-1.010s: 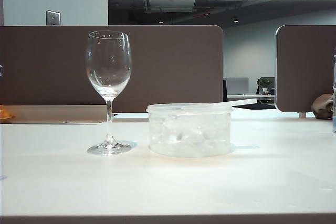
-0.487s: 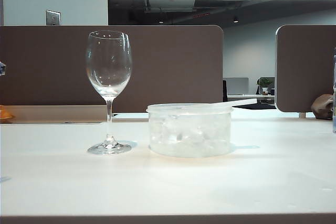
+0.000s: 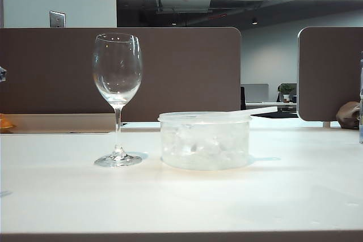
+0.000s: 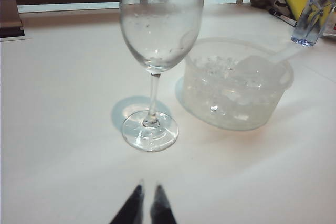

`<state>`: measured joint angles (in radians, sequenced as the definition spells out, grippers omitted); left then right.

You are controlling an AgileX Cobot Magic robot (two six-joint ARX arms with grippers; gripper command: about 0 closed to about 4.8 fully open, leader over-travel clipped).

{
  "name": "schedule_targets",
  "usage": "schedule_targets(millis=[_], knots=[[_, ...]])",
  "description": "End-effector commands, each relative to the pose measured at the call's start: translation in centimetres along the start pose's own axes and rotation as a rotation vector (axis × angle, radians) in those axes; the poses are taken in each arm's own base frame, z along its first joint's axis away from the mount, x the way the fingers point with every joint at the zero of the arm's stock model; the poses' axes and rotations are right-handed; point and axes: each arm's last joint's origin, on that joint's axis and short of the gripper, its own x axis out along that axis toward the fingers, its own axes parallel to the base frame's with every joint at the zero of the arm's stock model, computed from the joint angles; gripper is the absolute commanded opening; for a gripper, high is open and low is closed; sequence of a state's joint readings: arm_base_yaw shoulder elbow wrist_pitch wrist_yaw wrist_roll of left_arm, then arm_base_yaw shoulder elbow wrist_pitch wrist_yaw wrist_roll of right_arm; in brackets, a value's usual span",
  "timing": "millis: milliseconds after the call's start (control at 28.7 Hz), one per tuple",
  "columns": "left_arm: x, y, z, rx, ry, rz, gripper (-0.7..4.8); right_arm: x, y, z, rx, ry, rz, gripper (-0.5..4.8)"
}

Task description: Pick up an ice shovel filled with ice cubes and pour the ice from the shovel into the glass.

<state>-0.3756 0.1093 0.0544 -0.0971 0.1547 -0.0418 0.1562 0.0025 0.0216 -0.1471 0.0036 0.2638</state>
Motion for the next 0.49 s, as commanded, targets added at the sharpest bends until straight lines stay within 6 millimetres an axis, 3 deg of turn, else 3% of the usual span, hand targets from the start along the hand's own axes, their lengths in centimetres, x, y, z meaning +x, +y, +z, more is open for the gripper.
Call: schedule_targets(millis=[35,244,383,418,487], knots=[[-0.01,0.00,0.10,0.002,-0.006,-0.003,0.30,-0.04,0.09,0.28,0.002,-0.020,0.008,-0.01],[-0.01,0.00,0.10,0.002,-0.006,-0.003,0.30,-0.04,0.13,0.40,0.032,-0.032,0.016,-0.01],[-0.01,0.00,0.10,0.002,-0.006,-0.003,0.30,-0.07,0.27,0.91,0.237,-0.081,0.040,0.00],[-0.01,0.00,0.10,0.002,-0.006,-0.003,0.30,-0.09,0.31,1.08,0.389,-0.096,0.054,-0.01],[-0.01,0.00,0.10,0.002,-0.006,-0.003,0.30,-0.11,0.37,1.26,0.508,-0.109,0.071,-0.01]])
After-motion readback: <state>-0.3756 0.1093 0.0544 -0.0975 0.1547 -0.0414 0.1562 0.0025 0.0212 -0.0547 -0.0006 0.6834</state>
